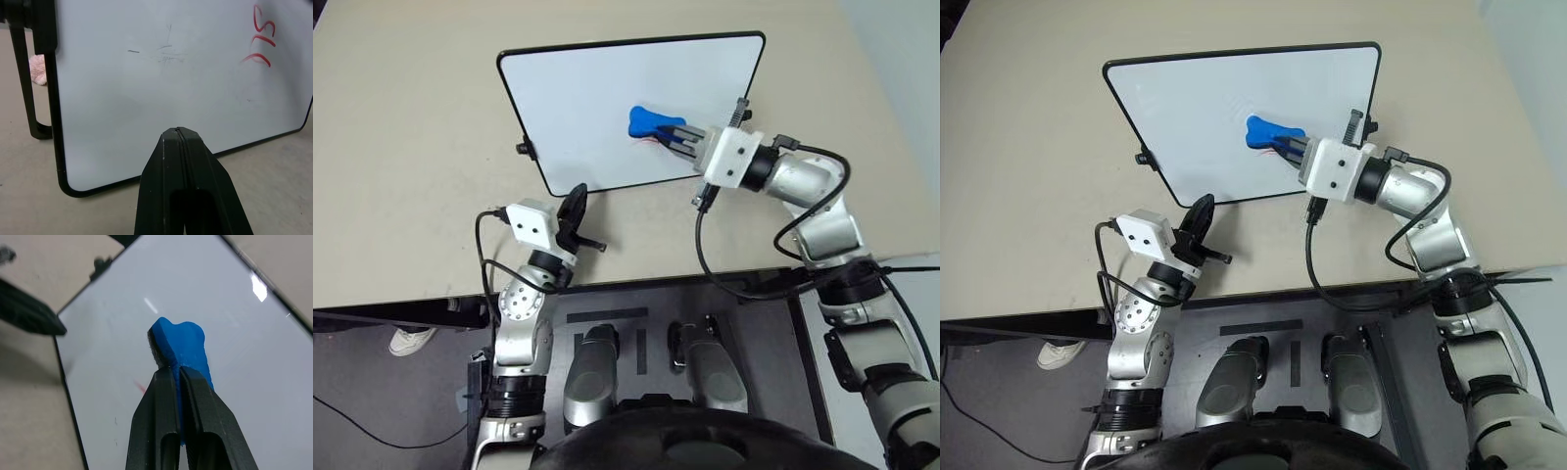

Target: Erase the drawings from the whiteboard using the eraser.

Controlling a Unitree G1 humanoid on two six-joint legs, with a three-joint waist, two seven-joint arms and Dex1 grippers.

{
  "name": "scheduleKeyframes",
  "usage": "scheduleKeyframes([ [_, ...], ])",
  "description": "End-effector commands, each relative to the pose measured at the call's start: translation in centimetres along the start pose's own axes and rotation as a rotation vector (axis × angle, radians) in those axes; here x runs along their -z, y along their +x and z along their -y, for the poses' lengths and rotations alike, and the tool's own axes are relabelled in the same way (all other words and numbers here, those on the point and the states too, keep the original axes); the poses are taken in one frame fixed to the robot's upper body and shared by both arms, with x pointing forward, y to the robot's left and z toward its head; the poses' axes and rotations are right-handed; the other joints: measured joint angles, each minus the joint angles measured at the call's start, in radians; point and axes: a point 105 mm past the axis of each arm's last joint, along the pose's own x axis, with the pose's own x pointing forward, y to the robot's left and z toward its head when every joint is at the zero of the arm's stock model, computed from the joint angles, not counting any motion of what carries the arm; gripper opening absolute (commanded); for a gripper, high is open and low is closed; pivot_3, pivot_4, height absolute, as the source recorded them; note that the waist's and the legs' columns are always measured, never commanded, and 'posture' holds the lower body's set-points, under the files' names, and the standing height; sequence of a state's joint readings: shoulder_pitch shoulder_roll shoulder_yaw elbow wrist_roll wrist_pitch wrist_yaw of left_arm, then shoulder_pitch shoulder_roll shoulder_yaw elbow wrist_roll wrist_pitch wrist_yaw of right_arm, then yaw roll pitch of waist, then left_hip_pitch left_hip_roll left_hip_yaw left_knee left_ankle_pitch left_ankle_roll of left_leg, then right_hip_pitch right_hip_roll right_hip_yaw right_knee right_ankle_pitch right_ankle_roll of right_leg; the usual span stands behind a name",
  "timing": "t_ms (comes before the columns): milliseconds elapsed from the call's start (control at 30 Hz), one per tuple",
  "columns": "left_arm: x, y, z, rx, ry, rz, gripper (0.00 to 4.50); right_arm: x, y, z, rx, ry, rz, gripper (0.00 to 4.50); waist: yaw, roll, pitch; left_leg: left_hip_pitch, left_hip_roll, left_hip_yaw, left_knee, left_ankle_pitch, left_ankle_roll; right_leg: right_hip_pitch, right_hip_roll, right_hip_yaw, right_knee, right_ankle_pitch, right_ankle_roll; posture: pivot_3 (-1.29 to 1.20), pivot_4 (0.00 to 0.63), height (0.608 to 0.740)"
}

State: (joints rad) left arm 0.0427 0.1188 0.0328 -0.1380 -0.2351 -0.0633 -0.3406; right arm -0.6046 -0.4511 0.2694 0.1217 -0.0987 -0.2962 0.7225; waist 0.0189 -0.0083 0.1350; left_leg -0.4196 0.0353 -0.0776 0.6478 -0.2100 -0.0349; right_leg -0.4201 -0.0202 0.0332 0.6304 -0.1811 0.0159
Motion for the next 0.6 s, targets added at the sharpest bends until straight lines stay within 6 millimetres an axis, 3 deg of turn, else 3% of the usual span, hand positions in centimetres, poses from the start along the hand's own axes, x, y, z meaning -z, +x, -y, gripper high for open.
scheduleKeyframes([
  [33,-0.8,0.3,0.0,-0.004,0.013,0.042,0.0,0.6,0.8,0.1,0.012,-0.099,0.007,0.04,-0.001,0.0,0.0,0.0,0.0,0.0,0.0,0.0,0.0,0.0,0.0,0.0,0.0,0.0,0.0,0.0,0.15,0.74],
  [167,-0.9,0.2,-0.1,-0.011,0.017,0.048,0.0,3.0,1.5,-0.7,0.009,-0.129,-0.045,0.04,-0.002,0.0,0.0,0.0,0.001,0.0,0.0,0.0,0.0,-0.002,0.0,0.0,0.002,0.0,-0.001,0.0,0.15,0.74],
  [433,-1.0,0.0,-0.1,-0.015,0.021,0.05,0.0,4.4,2.2,-2.2,-0.015,-0.105,-0.05,0.04,-0.007,0.0,0.0,0.001,0.001,-0.001,0.0,0.0,-0.001,-0.002,0.0,0.0,0.004,0.005,-0.005,0.0,0.15,0.74],
  [600,-1.0,0.0,-0.2,-0.014,0.022,0.049,0.0,4.1,2.2,-0.8,0.045,-0.152,-0.035,0.04,-0.007,0.0,0.0,0.001,0.001,-0.001,0.0,0.0,-0.001,-0.003,0.0,0.0,0.004,0.007,-0.006,0.0,0.15,0.74],
])
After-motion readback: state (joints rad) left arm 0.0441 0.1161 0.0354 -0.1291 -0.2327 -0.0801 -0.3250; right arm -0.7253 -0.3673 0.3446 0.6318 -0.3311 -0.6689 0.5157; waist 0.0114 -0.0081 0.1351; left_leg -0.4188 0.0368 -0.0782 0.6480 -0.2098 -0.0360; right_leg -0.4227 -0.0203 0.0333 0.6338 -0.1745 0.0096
